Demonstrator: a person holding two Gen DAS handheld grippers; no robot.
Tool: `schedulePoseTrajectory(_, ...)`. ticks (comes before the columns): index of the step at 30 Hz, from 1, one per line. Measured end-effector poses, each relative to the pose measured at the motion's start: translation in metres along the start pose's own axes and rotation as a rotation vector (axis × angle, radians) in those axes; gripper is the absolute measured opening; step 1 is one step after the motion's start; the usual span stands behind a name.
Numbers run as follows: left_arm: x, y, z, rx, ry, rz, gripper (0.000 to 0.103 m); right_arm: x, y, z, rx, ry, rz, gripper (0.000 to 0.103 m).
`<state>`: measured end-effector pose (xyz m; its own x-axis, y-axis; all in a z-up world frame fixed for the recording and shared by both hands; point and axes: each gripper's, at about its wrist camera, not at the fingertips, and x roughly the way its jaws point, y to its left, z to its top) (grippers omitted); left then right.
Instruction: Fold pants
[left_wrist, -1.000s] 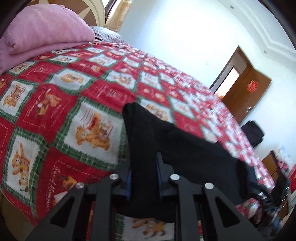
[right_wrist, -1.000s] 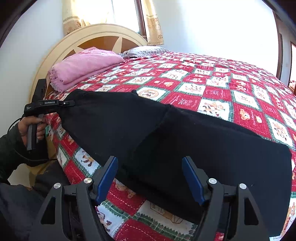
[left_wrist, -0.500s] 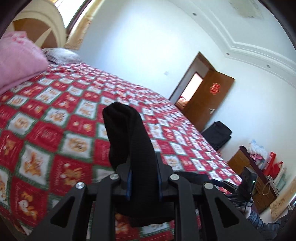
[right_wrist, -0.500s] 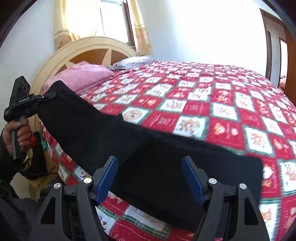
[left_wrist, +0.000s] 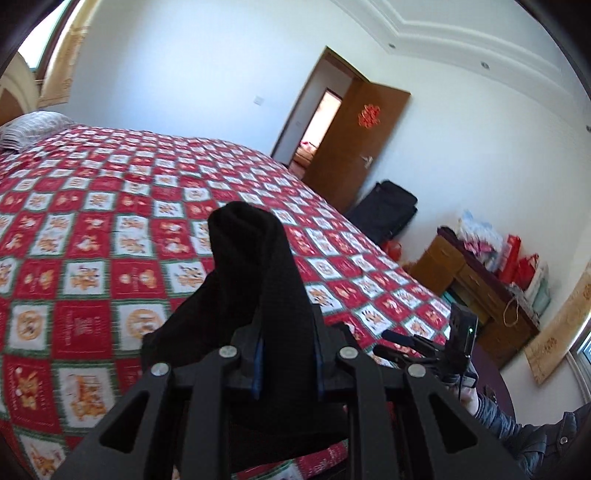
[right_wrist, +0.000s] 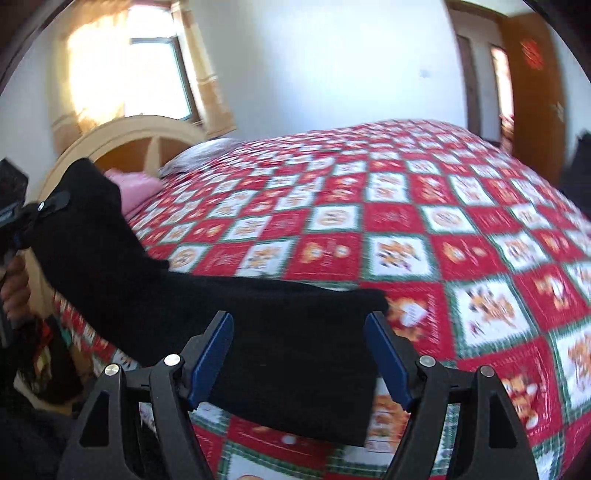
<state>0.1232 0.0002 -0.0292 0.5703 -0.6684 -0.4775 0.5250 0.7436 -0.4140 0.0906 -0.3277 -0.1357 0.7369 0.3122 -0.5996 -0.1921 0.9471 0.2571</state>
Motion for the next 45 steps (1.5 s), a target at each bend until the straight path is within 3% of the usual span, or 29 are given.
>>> schedulePoseTrajectory(8, 0.061, -0.048, 0.004, 0.060, 0.125, -0.048, 0.021, 0.002, -0.041, -0.011, 0.146, -0.055, -0.070, 0.076)
schedulePoseTrajectory(16, 0.133, -0.069, -0.018, 0.145, 0.265, 0.076, 0.021, -0.004, -0.069, -0.013, 0.250, -0.102, -0.090, 0.076)
schedulePoseTrajectory(22, 0.178, -0.076, -0.042, 0.153, 0.357, 0.107, 0.021, 0.001, -0.075, -0.018, 0.264, -0.089, -0.091, 0.076)
schedulePoseTrajectory(27, 0.187, -0.090, -0.054, 0.208, 0.373, 0.137, 0.021, 0.006, -0.074, -0.021, 0.261, -0.074, -0.084, 0.076)
schedulePoseTrajectory(32, 0.177, -0.103, -0.059, 0.242, 0.336, 0.167, 0.021, 0.010, -0.073, -0.024, 0.264, -0.067, -0.079, 0.076)
schedulePoseTrajectory(39, 0.176, -0.125, -0.062, 0.298, 0.312, 0.127, 0.022, 0.012, -0.073, -0.025, 0.283, -0.071, -0.072, 0.076)
schedulePoseTrajectory(42, 0.185, -0.124, -0.066, 0.257, 0.328, 0.056, 0.035, 0.014, -0.077, -0.026, 0.292, -0.067, -0.075, 0.076)
schedulePoseTrajectory(43, 0.185, -0.125, -0.067, 0.249, 0.331, 0.043, 0.050, 0.013, -0.077, -0.026, 0.289, -0.069, -0.080, 0.076)
schedulePoseTrajectory(45, 0.176, -0.131, -0.065, 0.283, 0.281, 0.057, 0.068, 0.011, -0.081, -0.026, 0.291, -0.080, -0.086, 0.076)
